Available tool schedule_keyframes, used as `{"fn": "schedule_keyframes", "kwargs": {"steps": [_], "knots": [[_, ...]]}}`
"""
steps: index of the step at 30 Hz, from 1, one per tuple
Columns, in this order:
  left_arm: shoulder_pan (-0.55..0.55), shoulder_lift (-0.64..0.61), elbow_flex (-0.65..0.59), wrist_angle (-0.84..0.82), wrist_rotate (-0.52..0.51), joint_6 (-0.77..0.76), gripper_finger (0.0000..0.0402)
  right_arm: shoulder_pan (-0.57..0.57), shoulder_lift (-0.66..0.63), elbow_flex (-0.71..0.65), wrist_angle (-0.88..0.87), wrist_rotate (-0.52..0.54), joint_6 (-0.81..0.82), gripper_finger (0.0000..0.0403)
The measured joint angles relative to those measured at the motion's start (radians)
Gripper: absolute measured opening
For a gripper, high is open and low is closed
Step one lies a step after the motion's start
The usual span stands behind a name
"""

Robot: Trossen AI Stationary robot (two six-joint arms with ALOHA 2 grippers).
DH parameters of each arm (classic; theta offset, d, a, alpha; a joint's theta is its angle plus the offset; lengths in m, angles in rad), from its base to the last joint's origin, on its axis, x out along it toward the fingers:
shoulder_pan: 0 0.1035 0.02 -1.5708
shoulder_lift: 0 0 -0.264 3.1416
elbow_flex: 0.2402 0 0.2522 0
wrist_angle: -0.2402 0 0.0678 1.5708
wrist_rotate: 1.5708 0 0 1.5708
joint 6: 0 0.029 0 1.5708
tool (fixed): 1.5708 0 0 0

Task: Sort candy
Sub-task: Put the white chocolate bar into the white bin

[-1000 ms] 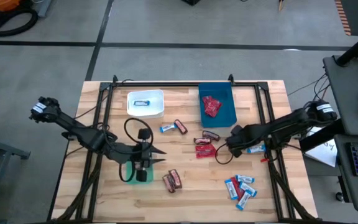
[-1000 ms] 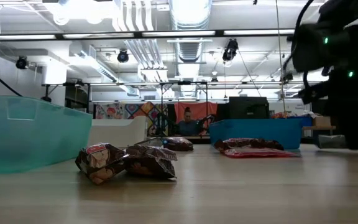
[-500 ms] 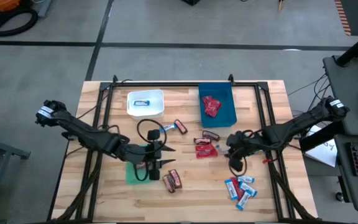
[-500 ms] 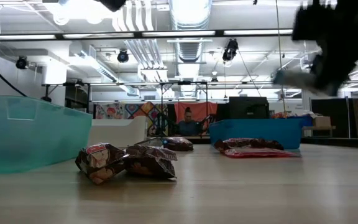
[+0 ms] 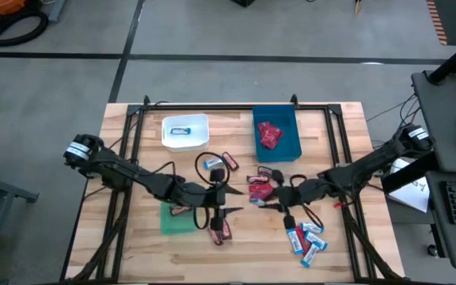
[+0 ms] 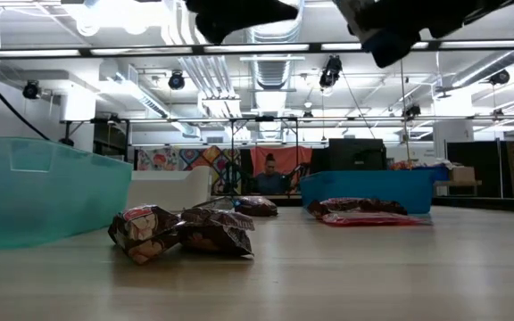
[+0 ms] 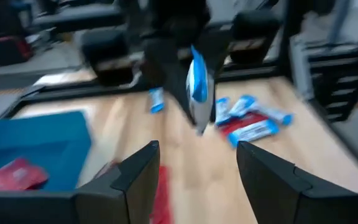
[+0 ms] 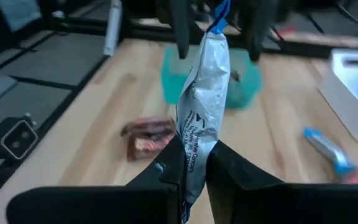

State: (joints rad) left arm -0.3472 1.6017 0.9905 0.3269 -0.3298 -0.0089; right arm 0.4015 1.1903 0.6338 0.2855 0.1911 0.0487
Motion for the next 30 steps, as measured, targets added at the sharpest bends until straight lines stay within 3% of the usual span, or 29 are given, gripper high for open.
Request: {"fn": "schedule_keyframes", "kwargs": {"steps": [6, 11, 22, 26, 30], "knots": [[0.017, 0.023, 0.0, 0.085, 0.051, 0.009, 0.0197, 0.0, 0.036, 0.0, 0.055, -0.04, -0.048, 0.0034], [0.017, 0.047, 0.0, 0.167, 0.157, 0.05, 0.0197, -0.001, 0.035, 0.0, 0.084, -0.034, -0.071, 0.0034], [0.044, 0.139, 0.001, 0.39, 0.161, 0.062, 0.019, -0.011, 0.036, 0.001, 0.09, -0.031, -0.077, 0.0034], [0.044, 0.141, 0.001, 0.391, 0.161, 0.079, 0.0147, -0.011, 0.036, 0.001, 0.086, -0.031, -0.075, 0.0041], [0.051, 0.141, 0.004, 0.39, 0.16, 0.078, 0.0062, -0.014, 0.036, 0.001, 0.086, -0.004, -0.075, 0.0057]]}}
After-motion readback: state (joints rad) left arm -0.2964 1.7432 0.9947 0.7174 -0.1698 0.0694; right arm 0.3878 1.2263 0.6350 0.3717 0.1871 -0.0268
